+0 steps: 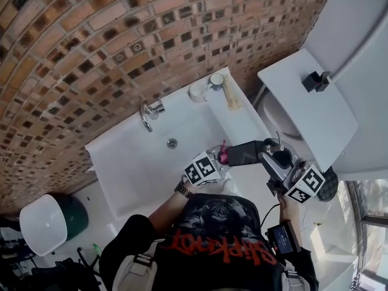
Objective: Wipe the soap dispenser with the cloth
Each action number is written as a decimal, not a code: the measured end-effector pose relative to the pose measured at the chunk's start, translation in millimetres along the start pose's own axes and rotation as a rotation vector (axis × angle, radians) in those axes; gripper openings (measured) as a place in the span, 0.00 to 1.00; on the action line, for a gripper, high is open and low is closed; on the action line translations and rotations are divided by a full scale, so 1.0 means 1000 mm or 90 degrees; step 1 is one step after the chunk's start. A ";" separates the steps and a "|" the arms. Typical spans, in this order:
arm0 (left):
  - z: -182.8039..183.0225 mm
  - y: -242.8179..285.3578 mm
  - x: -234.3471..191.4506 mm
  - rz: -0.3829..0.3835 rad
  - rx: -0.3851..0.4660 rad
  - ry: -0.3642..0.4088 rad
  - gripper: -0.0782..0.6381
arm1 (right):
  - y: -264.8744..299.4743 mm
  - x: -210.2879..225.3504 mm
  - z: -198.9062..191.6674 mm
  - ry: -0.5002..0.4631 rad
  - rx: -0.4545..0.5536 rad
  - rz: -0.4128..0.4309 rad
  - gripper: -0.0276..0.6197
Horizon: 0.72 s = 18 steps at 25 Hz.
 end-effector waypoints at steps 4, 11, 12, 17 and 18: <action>0.001 -0.002 0.002 0.013 -0.006 0.026 0.18 | 0.002 -0.012 0.002 -0.079 -0.040 0.010 0.28; 0.004 -0.012 0.005 0.005 -0.016 0.060 0.18 | 0.007 -0.023 0.010 -0.188 -0.079 -0.041 0.28; 0.005 -0.012 0.009 -0.010 -0.015 0.068 0.18 | 0.005 -0.021 0.011 -0.186 -0.064 -0.047 0.29; 0.008 0.000 0.042 -0.155 -0.023 0.139 0.18 | -0.003 -0.009 0.014 -0.191 -0.044 -0.101 0.28; 0.008 0.002 0.051 -0.184 -0.028 0.157 0.18 | -0.003 -0.007 0.014 -0.200 -0.049 -0.108 0.28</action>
Point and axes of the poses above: the fingertips, and each gripper's own axes: y forward along the fingers, x to its right, z out of its top, the point moved 8 cm from there along -y, backward along the fingers, and after that the axes turned 2 degrees about -y, right-handed, at the moved point
